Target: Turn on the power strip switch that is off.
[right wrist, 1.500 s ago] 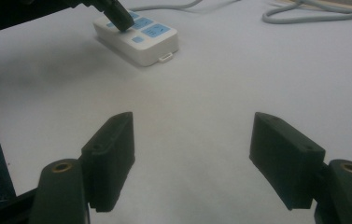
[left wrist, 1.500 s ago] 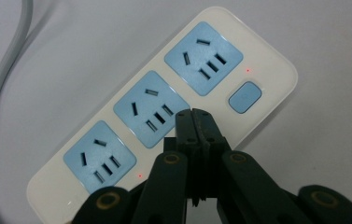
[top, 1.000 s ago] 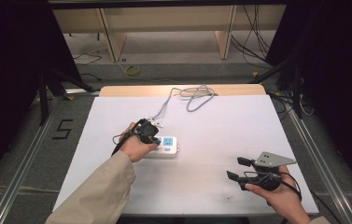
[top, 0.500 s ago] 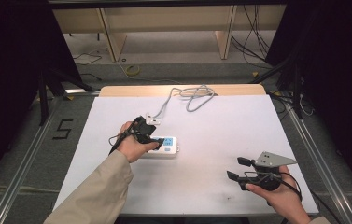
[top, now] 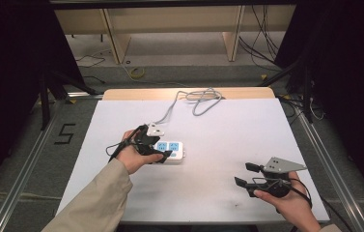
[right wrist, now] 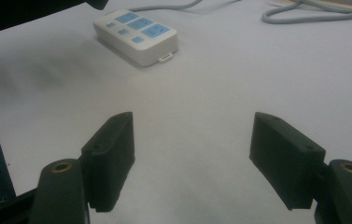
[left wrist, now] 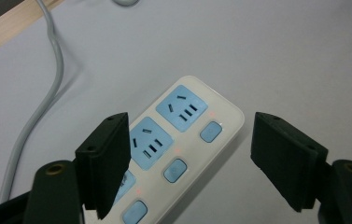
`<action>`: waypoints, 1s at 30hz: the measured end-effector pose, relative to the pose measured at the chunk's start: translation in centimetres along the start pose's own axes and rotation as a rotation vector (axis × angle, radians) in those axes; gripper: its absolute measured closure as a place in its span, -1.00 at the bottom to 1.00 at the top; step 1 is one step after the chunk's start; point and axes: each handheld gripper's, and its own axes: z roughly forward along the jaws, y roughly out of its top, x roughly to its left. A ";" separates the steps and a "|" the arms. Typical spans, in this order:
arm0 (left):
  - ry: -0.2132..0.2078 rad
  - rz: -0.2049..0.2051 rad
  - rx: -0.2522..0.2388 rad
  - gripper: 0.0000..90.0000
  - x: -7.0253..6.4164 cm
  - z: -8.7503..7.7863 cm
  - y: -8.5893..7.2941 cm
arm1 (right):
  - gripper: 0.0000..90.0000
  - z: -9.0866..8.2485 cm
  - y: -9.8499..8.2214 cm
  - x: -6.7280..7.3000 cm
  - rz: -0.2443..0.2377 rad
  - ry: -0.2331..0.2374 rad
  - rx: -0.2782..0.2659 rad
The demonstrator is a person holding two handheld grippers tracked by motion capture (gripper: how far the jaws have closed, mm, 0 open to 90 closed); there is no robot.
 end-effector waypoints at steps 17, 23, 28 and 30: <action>0.001 0.005 -0.077 -0.44 -1.2 -1.3 -2.2 | -0.31 0.0 0.0 0.0 0.001 -0.002 0.005; 0.013 0.010 -0.080 -0.45 -1.3 -1.8 -2.9 | -0.31 0.1 0.0 0.0 0.003 -0.003 0.006; 0.018 0.011 -0.106 -0.46 -1.4 -2.2 -3.4 | -0.31 0.1 0.0 0.0 0.001 -0.004 0.007; 0.020 0.010 -0.120 -0.47 -1.4 -2.4 -3.6 | -0.31 0.1 0.0 0.0 -0.001 -0.004 0.008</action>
